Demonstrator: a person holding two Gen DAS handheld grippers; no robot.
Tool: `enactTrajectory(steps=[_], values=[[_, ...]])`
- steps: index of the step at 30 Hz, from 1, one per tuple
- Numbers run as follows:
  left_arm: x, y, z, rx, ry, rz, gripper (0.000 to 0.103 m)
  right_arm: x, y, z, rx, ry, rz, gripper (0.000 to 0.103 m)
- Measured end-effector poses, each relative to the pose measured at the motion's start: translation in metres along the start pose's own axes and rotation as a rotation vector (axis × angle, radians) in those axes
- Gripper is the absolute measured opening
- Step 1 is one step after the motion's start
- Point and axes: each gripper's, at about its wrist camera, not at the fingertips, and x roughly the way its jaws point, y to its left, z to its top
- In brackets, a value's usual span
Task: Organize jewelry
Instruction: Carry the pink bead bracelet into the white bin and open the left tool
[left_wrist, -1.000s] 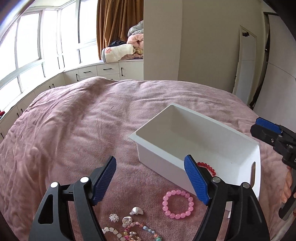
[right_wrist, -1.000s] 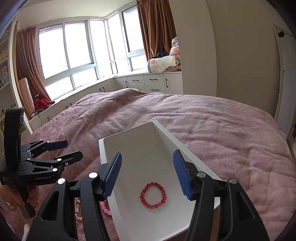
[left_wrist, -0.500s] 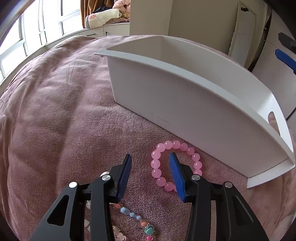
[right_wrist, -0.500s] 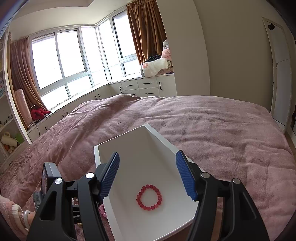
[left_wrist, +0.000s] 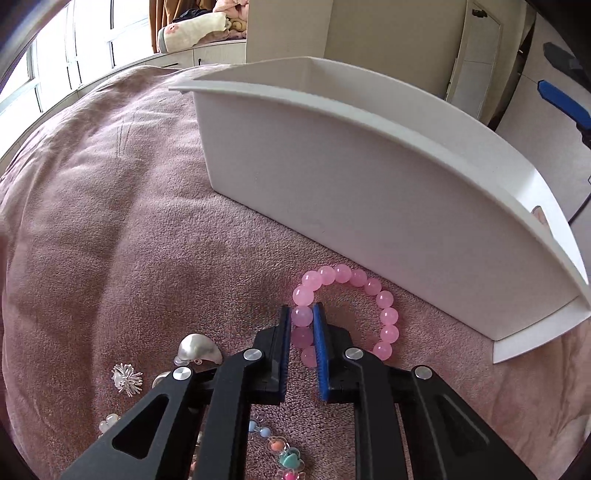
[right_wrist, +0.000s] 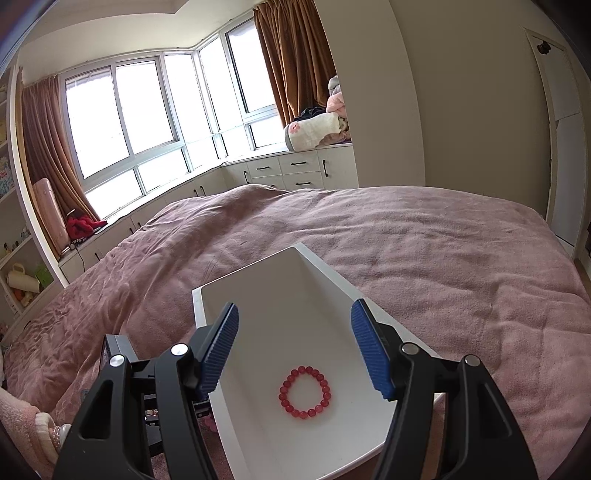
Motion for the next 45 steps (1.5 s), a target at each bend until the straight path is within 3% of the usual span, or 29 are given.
enactTrajectory(steps=[7,15,22,29,39,41,43,45], values=[[-0.056,-0.015,0.028,0.064,-0.076,-0.058,0.017,0.002,0.001,-0.001,-0.001,0.008,-0.004,0.063],[-0.112,-0.041,0.066,0.135,-0.149,-0.025,0.017,0.002,0.0,0.0,-0.002,0.018,-0.002,0.064],[-0.143,-0.055,0.113,0.137,-0.249,-0.023,0.017,0.003,-0.003,-0.002,-0.008,0.038,-0.011,0.064],[-0.12,-0.058,0.135,0.072,-0.264,-0.017,0.017,0.006,-0.003,-0.004,-0.017,0.05,-0.008,0.065],[-0.05,-0.053,0.129,-0.002,-0.205,-0.006,0.017,0.014,0.0,-0.008,-0.031,0.075,-0.012,0.068],[-0.049,-0.048,0.125,-0.046,-0.236,-0.004,0.025,0.015,0.0,-0.009,-0.03,0.081,-0.012,0.069],[-0.054,-0.046,0.123,-0.07,-0.274,0.017,0.053,0.016,0.001,-0.01,-0.032,0.08,-0.014,0.072],[-0.062,-0.044,0.121,-0.06,-0.309,0.031,0.059,0.016,0.002,-0.01,-0.034,0.081,-0.013,0.072]])
